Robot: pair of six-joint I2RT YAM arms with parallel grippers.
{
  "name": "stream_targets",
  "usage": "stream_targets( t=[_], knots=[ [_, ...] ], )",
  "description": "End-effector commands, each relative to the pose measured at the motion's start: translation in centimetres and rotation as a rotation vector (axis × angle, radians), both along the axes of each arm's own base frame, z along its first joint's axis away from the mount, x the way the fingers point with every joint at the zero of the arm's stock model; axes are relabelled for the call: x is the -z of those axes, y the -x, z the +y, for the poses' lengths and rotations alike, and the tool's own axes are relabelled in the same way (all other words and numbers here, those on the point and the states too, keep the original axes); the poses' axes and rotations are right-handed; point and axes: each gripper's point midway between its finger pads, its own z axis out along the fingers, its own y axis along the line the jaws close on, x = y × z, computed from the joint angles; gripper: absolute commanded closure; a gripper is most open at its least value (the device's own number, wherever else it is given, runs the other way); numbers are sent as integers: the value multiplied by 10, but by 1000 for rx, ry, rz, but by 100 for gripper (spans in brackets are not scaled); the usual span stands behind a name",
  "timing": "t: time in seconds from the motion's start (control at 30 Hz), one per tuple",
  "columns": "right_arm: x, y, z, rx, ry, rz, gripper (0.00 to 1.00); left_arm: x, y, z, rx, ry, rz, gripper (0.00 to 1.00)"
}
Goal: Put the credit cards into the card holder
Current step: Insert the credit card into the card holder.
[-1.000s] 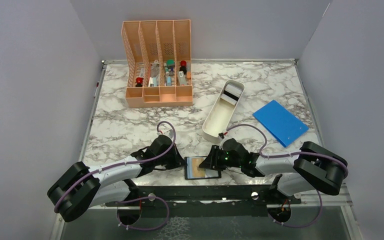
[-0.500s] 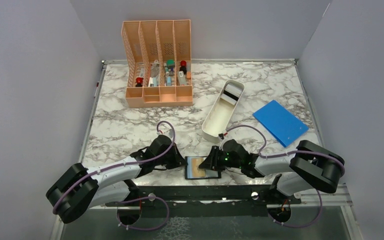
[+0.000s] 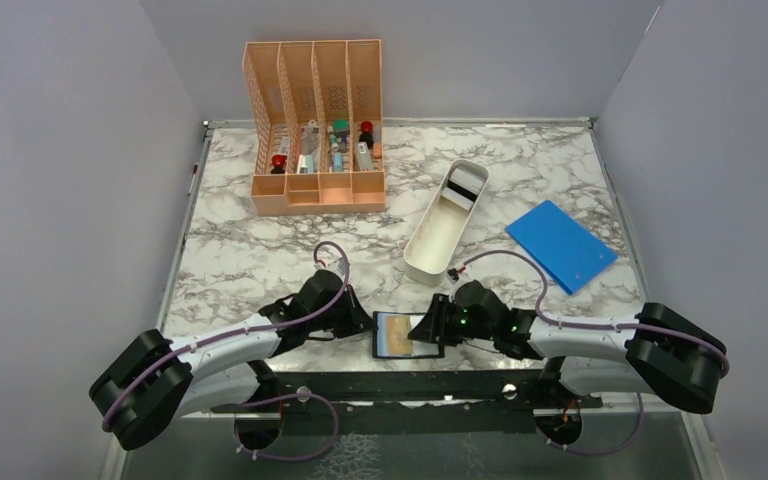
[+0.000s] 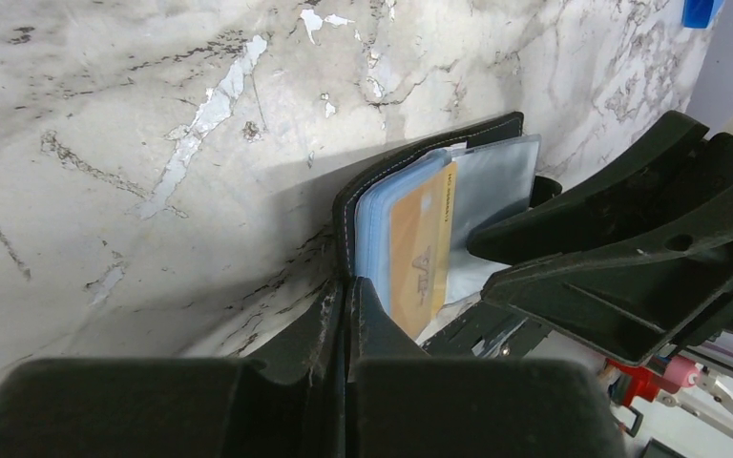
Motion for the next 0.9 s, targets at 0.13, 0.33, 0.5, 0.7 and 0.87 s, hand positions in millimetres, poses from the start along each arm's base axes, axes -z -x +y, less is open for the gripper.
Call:
stream_targets(
  t=[0.13, 0.33, 0.5, 0.7, 0.87],
  knots=[
    [13, 3, 5, -22, 38, 26, 58, -12, -1, -9, 17, 52, -20, 97],
    [7, 4, 28, -62, -4, 24, 64, -11, 0, -8, 16, 53, -14, 97],
    [5, 4, 36, -77, 5, 6, 75, -14, 0, -9, 16, 60, -20, 96],
    [17, 7, 16, -40, 64, 14, 73, -16, -2, -9, 24, 53, -27, 97],
    [13, 4, -3, -2, 108, -27, 66, -22, -2, -10, 31, 58, -38, 96]
  ],
)
